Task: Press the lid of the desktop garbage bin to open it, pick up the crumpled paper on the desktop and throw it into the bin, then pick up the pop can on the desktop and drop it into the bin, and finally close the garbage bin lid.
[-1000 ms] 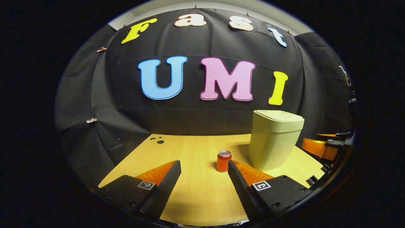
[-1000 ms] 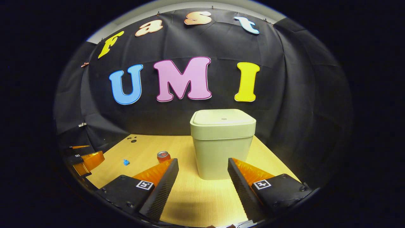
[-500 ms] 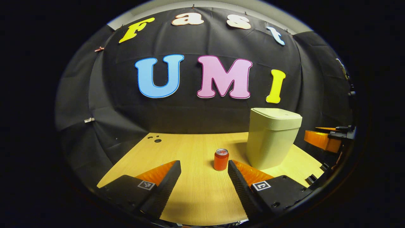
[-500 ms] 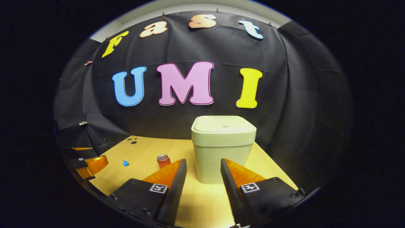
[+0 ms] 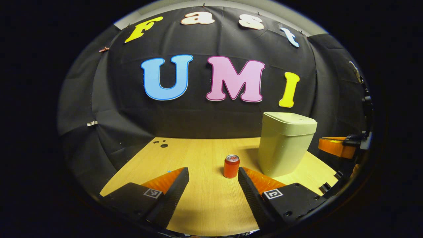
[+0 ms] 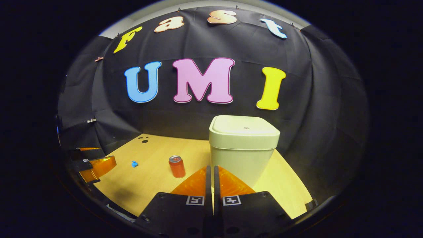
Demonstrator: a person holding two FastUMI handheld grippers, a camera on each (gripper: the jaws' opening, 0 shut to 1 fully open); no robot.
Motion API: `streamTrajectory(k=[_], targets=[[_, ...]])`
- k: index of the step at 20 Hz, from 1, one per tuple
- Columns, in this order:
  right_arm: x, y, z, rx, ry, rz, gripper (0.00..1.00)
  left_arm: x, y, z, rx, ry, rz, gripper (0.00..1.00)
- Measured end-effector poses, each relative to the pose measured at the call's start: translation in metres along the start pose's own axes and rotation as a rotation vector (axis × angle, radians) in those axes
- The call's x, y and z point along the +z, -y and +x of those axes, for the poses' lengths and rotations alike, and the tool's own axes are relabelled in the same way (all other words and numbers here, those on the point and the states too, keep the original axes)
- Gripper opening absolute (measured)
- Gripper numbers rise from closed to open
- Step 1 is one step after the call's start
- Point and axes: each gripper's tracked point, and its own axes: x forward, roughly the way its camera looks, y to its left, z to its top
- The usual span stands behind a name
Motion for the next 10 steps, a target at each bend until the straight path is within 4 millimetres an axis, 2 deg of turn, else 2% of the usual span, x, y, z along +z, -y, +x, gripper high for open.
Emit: streamTrajectory(k=[5, 10], targets=[[0.019, -0.013, 0.004, 0.051, 0.039, -0.019, 0.05, -0.014, 0.002, 0.006, -0.014, -0.038, 0.013, 0.96], [0.050, -0.002, 0.016, 0.044, 0.061, 0.017, 0.05, -0.016, 0.001, 0.009, -0.013, -0.041, 0.008, 0.96]])
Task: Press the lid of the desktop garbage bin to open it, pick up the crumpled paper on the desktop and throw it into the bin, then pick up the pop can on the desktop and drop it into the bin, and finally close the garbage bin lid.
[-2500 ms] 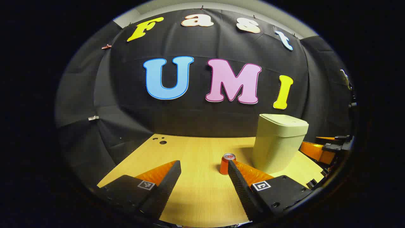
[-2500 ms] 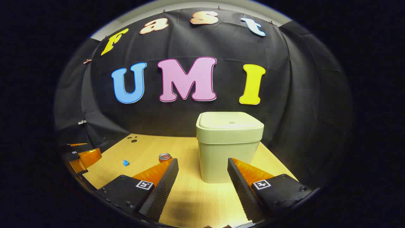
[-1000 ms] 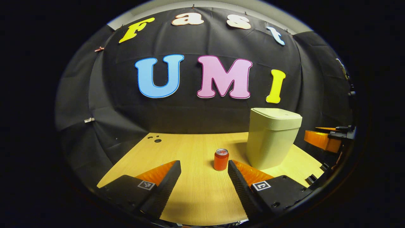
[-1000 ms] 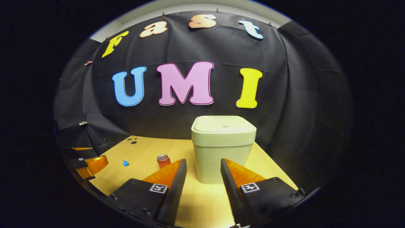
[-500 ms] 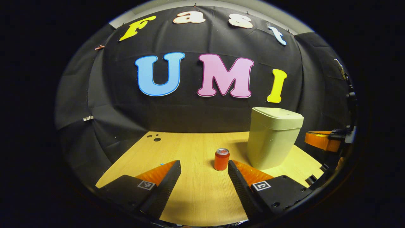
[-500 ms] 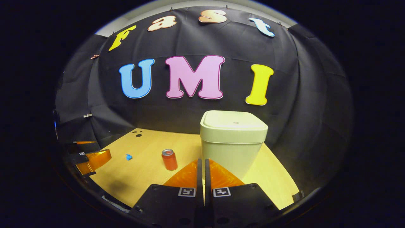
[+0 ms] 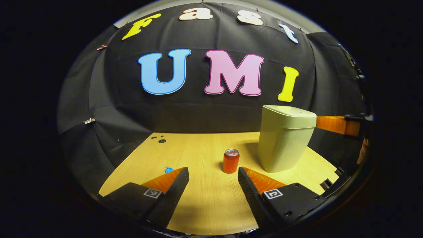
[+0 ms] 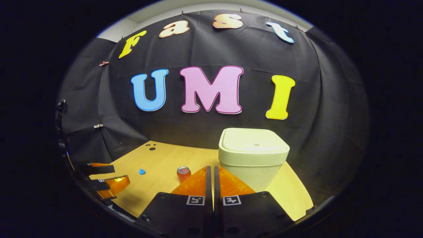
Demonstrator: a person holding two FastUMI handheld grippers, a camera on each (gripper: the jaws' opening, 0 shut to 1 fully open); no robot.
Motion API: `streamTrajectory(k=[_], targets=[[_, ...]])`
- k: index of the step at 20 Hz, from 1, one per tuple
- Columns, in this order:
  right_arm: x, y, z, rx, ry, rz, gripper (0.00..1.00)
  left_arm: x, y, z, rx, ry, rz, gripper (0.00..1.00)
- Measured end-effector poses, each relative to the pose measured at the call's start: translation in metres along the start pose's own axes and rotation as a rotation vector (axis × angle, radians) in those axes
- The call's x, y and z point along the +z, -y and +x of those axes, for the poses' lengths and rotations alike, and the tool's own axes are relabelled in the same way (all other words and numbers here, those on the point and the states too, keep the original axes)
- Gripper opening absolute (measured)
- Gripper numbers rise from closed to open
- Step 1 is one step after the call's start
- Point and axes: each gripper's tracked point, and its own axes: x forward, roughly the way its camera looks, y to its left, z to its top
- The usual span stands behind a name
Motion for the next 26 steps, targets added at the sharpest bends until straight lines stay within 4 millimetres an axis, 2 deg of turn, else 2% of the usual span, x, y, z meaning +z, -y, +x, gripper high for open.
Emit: streamTrajectory(k=[6, 10, 16, 19, 20, 24, 26], targets=[[0.034, 0.043, 0.031, -0.068, 0.043, 0.043, 0.05, -0.006, -0.009, 0.005, 0.031, -0.018, -0.011, 0.96], [0.044, 0.065, 0.053, -0.097, 0.055, 0.007, 0.05, -0.012, -0.017, 0.012, 0.068, -0.044, -0.034, 0.96], [0.034, 0.095, 0.093, -0.126, 0.017, -0.036, 0.05, -0.017, -0.027, 0.020, 0.120, -0.067, -0.050, 0.96], [0.024, 0.102, 0.109, -0.132, -0.005, -0.029, 0.05, -0.019, -0.038, 0.022, 0.160, -0.080, -0.053, 0.99], [0.020, 0.104, 0.113, -0.134, -0.016, -0.027, 0.05, -0.020, -0.042, 0.023, 0.172, -0.084, -0.057, 0.96], [0.007, 0.109, 0.120, -0.145, -0.037, 0.018, 0.05, -0.024, -0.050, 0.024, 0.197, -0.097, -0.072, 0.95], [0.010, 0.108, 0.122, -0.151, -0.043, 0.026, 0.05, -0.026, -0.052, 0.028, 0.196, -0.102, -0.067, 0.95]])
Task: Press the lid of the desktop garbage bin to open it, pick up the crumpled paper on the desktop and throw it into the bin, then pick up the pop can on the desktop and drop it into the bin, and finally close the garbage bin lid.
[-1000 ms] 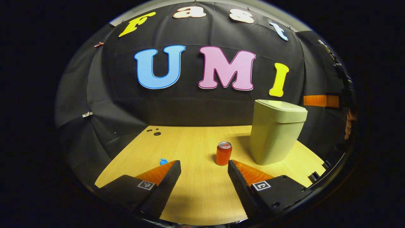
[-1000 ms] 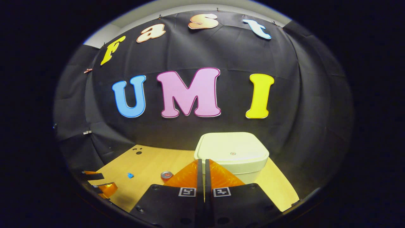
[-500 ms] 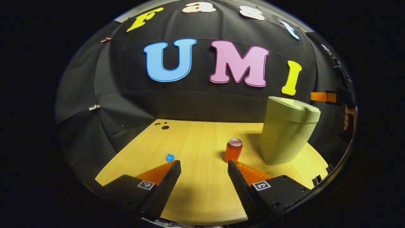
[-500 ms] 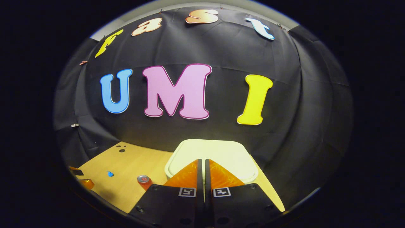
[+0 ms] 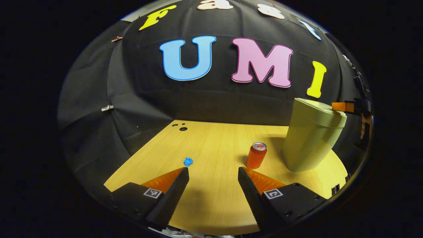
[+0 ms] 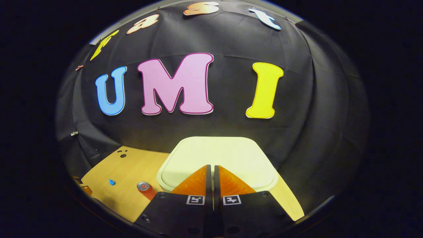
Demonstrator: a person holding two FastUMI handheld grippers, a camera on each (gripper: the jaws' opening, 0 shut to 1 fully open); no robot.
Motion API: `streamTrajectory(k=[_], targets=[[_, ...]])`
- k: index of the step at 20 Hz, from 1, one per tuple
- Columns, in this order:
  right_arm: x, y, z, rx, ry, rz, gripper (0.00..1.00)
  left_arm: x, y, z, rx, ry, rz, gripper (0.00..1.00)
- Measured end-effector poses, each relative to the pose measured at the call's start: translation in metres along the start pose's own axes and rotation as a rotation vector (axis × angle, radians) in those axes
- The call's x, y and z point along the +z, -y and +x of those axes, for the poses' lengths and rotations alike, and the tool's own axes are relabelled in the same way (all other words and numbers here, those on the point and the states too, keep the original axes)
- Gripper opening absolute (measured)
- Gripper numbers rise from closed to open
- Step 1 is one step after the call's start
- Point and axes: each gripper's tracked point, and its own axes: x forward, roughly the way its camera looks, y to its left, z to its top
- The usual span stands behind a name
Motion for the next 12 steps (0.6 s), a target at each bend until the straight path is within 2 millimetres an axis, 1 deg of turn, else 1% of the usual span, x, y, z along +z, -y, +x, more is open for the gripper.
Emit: streamTrajectory(k=[5, 7, 9, 12], targets=[[-0.003, -0.001, -0.001, -0.016, -0.008, -0.012, 0.05, 0.003, -0.004, 0.008, -0.004, -0.001, 0.012, 0.96], [-0.004, -0.001, -0.001, -0.014, -0.013, -0.027, 0.05, -0.003, -0.004, 0.009, -0.009, -0.018, 0.004, 0.96], [-0.004, -0.001, -0.002, -0.019, -0.016, -0.028, 0.05, -0.003, -0.006, 0.010, -0.009, -0.026, -0.018, 0.96], [-0.005, -0.002, -0.003, -0.023, -0.019, -0.050, 0.05, -0.008, -0.010, 0.011, -0.004, -0.033, -0.025, 0.96]])
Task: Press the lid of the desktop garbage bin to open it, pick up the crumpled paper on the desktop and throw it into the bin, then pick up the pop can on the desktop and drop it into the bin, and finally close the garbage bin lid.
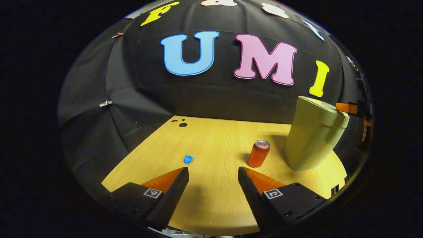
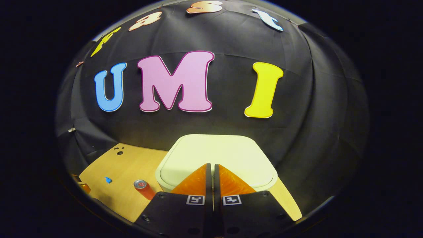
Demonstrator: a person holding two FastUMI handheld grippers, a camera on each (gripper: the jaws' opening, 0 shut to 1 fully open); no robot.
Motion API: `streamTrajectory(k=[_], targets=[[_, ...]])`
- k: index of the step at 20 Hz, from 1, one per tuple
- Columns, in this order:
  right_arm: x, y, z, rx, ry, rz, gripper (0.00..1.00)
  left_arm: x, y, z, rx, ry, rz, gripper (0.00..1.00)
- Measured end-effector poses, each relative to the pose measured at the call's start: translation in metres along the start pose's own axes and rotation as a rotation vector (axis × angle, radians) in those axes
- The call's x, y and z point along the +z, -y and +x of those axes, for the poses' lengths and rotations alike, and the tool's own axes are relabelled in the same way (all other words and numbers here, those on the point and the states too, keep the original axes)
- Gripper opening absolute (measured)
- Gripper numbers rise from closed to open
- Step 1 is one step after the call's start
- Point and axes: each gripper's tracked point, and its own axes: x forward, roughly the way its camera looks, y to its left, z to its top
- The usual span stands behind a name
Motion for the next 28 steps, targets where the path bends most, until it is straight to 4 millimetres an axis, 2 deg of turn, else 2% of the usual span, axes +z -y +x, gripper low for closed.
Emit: streamTrajectory(k=[3, 9, 13, 14, 15, 16, 18, 22, 28], targets=[[0.001, 0.001, 0.000, -0.002, 0.003, -0.030, 0.05, 0.000, -0.004, -0.003, 0.004, -0.002, 0.000, 0.96], [0.016, -0.003, -0.002, -0.031, 0.003, -0.100, 0.05, 0.008, -0.014, -0.015, 0.005, 0.036, 0.006, 0.96], [0.044, -0.007, -0.016, -0.034, 0.058, -0.101, 0.05, 0.009, -0.028, -0.024, 0.017, 0.064, 0.048, 0.99], [0.049, -0.007, -0.020, -0.041, 0.067, -0.086, 0.05, 0.009, -0.032, -0.025, 0.021, 0.074, 0.072, 0.96], [0.052, -0.006, -0.024, -0.052, 0.072, -0.072, 0.10, 0.010, -0.034, -0.028, 0.020, 0.083, 0.088, 0.96], [0.057, -0.006, -0.029, -0.057, 0.079, -0.056, 0.05, 0.011, -0.034, -0.032, 0.013, 0.090, 0.092, 0.96], [0.062, -0.007, -0.037, -0.061, 0.088, -0.034, 0.05, 0.011, -0.035, -0.037, 0.000, 0.102, 0.088, 0.96], [0.053, -0.008, -0.055, -0.072, 0.068, -0.012, 0.05, 0.005, -0.039, -0.044, -0.008, 0.096, 0.067, 0.96], [0.026, -0.028, -0.088, -0.057, 0.059, 0.035, 0.05, -0.003, -0.042, -0.052, -0.037, 0.111, 0.037, 0.96]])
